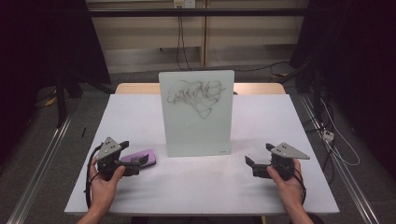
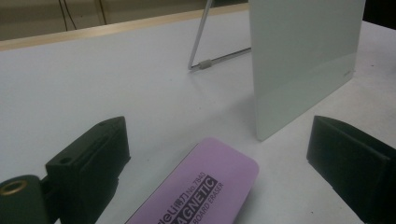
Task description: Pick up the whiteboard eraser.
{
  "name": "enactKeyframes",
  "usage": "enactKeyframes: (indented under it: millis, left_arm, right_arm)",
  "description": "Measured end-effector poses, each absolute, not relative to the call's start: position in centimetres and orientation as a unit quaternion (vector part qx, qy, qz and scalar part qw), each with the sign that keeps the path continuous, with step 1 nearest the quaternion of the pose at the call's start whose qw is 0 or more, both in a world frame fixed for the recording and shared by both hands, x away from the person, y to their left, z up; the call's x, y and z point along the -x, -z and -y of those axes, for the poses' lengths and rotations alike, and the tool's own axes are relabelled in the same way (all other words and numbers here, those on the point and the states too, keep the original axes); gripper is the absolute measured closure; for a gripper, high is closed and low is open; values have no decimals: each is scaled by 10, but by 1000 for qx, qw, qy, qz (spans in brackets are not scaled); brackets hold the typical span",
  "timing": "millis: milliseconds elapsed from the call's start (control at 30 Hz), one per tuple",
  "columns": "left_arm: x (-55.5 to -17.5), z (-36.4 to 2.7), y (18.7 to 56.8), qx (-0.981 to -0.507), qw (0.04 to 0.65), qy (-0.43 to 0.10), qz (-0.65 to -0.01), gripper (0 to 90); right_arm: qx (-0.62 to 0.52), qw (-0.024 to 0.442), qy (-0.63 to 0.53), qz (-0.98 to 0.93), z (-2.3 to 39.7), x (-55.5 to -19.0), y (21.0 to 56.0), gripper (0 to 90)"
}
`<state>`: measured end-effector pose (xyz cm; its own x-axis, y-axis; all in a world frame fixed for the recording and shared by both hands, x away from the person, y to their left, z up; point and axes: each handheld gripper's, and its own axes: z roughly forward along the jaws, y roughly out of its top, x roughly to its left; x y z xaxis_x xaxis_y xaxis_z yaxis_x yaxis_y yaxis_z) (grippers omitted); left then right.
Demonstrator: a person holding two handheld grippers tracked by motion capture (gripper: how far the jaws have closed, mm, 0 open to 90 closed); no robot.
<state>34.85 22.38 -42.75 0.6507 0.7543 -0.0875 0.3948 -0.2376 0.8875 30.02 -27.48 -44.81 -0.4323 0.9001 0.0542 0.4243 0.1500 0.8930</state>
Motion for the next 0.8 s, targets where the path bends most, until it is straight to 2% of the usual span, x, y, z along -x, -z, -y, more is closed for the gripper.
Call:
enactKeyframes:
  millis: [433,800]
  left_arm:
    - [-354,-224,431,-771,471,-193,-382,64]
    - [-361,-226,431,-783,470,-170,-370,65]
  right_arm:
    - [-462,250,-460,-716,276,-301,449,62]
    - [-458,247,-457,-722,273,-302,450,61]
